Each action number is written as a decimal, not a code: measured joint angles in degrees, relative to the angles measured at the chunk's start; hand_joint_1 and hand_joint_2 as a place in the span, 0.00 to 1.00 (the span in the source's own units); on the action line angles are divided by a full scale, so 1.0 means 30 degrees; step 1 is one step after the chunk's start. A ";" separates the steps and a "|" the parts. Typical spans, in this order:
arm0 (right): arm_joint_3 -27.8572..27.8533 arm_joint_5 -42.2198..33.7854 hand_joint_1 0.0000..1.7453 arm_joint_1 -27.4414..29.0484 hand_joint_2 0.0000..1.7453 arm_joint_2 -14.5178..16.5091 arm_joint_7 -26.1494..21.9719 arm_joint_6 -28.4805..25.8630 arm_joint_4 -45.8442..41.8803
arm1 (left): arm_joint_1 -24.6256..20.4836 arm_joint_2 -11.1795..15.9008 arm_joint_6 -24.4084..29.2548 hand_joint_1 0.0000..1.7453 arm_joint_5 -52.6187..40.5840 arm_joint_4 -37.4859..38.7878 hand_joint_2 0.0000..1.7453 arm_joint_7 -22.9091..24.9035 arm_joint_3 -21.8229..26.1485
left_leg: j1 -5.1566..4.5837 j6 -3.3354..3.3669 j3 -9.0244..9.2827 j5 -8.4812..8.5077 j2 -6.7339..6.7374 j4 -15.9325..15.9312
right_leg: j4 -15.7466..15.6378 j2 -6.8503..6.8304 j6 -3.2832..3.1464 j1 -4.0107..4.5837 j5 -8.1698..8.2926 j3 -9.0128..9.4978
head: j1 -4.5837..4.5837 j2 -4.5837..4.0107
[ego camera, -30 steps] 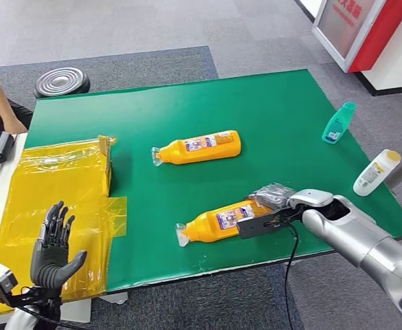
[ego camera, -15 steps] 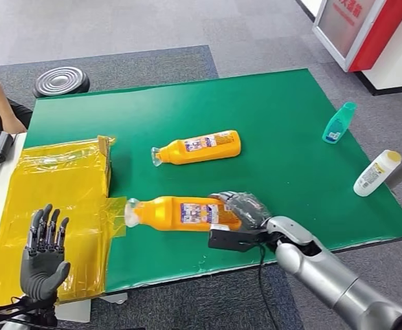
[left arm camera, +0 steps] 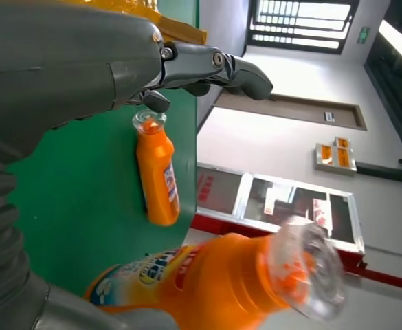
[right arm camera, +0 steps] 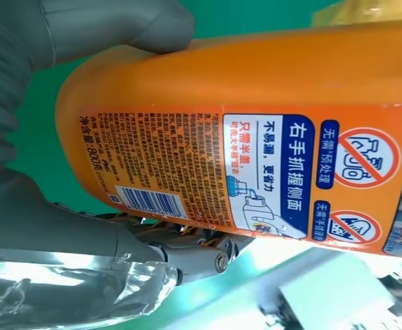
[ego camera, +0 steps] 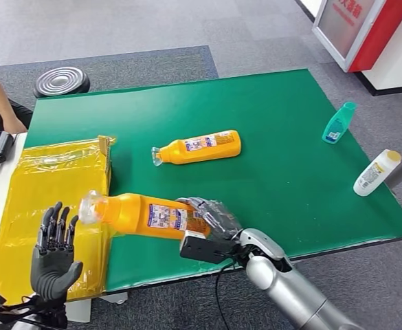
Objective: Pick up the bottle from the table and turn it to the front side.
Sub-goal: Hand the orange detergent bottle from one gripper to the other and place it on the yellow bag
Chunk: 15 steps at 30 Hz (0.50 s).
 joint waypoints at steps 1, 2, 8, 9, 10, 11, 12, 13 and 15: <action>0.0009 0.0573 1.00 0.0063 1.00 0.0412 -0.0243 -0.0231 0.0080 | -0.0109 0.0042 0.0239 0.00 -0.0062 0.0106 1.00 0.0002 -0.0276 | 0.0003 -0.0006 0.0000 0.0003 0.0000 0.0000 | 0.0001 0.0001 -0.0003 0.0004 0.0001 -0.0004 | -0.0002 -0.0002; 0.0100 0.1226 1.00 0.0131 1.00 0.0915 -0.0466 -0.0547 0.0204 | -0.0251 0.0077 0.0464 0.00 -0.0124 0.0259 1.00 0.0022 -0.0570 | 0.0009 -0.0014 0.0000 0.0007 0.0001 -0.0001 | 0.0001 0.0003 -0.0010 0.0012 0.0000 -0.0009 | -0.0004 -0.0002; 0.1368 0.3222 1.00 0.0299 1.00 0.3702 -0.1013 -0.2313 0.1899 | -0.0896 0.0322 0.0647 0.00 0.0529 0.1111 1.00 0.0536 -0.2092 | 0.0035 -0.0036 -0.0001 0.0009 0.0003 -0.0005 | 0.0006 0.0003 -0.0054 0.0048 -0.0021 -0.0021 | -0.0004 -0.0002; 0.1535 0.3393 1.00 0.0192 1.00 0.3973 -0.1049 -0.2621 0.2289 | -0.0942 0.0418 0.0658 0.00 0.0665 0.1218 1.00 0.0690 -0.2312 | 0.0034 -0.0036 -0.0001 0.0008 0.0003 -0.0004 | 0.0006 0.0003 -0.0055 0.0047 -0.0022 -0.0020 | -0.0004 -0.0002; 0.1681 0.3522 1.00 0.0090 1.00 0.4187 -0.1106 -0.2841 0.2628 | -0.0975 0.0519 0.0718 0.00 0.0771 0.1311 1.00 0.0822 -0.2523 | 0.0034 -0.0035 -0.0001 0.0009 0.0003 -0.0004 | 0.0006 0.0002 -0.0055 0.0045 -0.0021 -0.0019 | -0.0002 -0.0002; 0.1808 0.3607 1.00 0.0010 1.00 0.4371 -0.1175 -0.2966 0.2914 | -0.1000 0.0624 0.0795 0.00 0.0849 0.1402 1.00 0.0942 -0.2723 | 0.0032 -0.0033 -0.0001 0.0009 0.0003 -0.0004 | 0.0006 0.0002 -0.0055 0.0040 -0.0020 -0.0018 | -0.0002 0.0000; 0.1912 0.3660 1.00 -0.0046 1.00 0.4506 -0.1247 -0.3010 0.3124 | -0.1019 0.0732 0.0862 0.00 0.0898 0.1497 1.00 0.1022 -0.2904 | 0.0030 -0.0031 -0.0002 0.0009 0.0003 -0.0004 | 0.0005 0.0001 -0.0053 0.0035 -0.0019 -0.0017 | 0.0000 0.0000; 0.2018 0.3719 1.00 -0.0083 1.00 0.4616 -0.1310 -0.2999 0.3286 | -0.1041 0.0834 0.0895 0.00 0.0953 0.1601 1.00 0.1079 -0.3075 | 0.0028 -0.0029 -0.0002 0.0009 0.0003 -0.0003 | 0.0005 0.0001 -0.0051 0.0031 -0.0018 -0.0016 | 0.0000 -0.0002; 0.2258 0.3809 1.00 -0.0137 1.00 0.4781 -0.1421 -0.2876 0.3542 | -0.1114 0.1035 0.0880 0.00 0.1018 0.1825 1.00 0.1129 -0.3437 | 0.0024 -0.0026 -0.0003 0.0008 0.0003 -0.0003 | 0.0004 0.0001 -0.0049 0.0027 -0.0017 -0.0017 | 0.0000 -0.0002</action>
